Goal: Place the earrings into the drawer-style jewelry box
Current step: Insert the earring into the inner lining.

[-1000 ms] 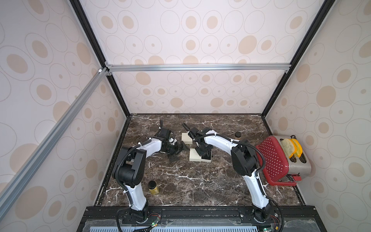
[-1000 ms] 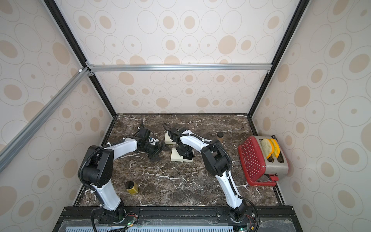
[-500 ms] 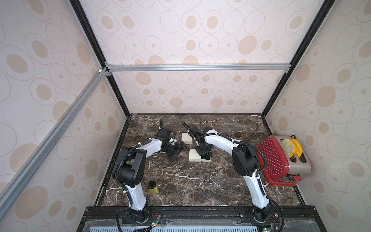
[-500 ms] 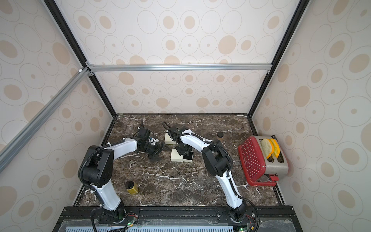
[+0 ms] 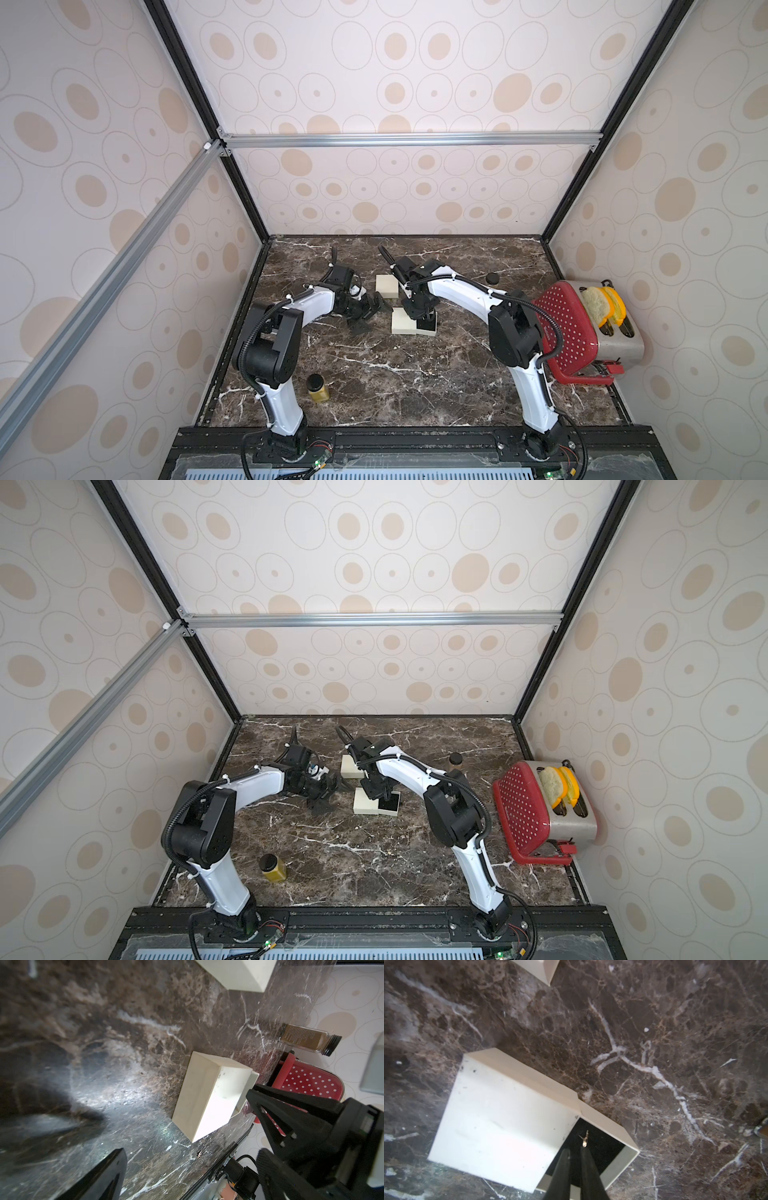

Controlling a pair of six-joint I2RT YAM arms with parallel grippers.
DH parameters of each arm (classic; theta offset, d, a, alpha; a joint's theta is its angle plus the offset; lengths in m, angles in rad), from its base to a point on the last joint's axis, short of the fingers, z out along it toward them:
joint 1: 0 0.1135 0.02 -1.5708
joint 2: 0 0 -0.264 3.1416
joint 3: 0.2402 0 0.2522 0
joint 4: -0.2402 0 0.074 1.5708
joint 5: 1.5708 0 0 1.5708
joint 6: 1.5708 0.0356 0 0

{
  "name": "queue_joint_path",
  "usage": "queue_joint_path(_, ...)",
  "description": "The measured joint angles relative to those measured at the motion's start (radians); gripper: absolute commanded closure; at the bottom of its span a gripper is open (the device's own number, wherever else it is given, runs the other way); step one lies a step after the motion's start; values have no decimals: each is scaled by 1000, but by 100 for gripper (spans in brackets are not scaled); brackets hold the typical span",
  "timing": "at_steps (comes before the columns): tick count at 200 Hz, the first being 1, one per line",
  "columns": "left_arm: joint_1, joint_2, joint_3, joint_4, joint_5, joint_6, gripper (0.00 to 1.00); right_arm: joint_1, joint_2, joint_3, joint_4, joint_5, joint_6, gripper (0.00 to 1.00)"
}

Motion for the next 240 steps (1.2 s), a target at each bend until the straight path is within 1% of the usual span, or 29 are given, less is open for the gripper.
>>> queue_joint_path(64,-11,2,0,8,0,0,1,-6,0,-39,6,-5,1,85)
queue_joint_path(123,-43,43,0,9,0,0,1,-17,0,-53,26,-7,1,84)
queue_joint_path(240,-43,43,0,9,0,-7,1,-20,0,-63,55,-36,1,88)
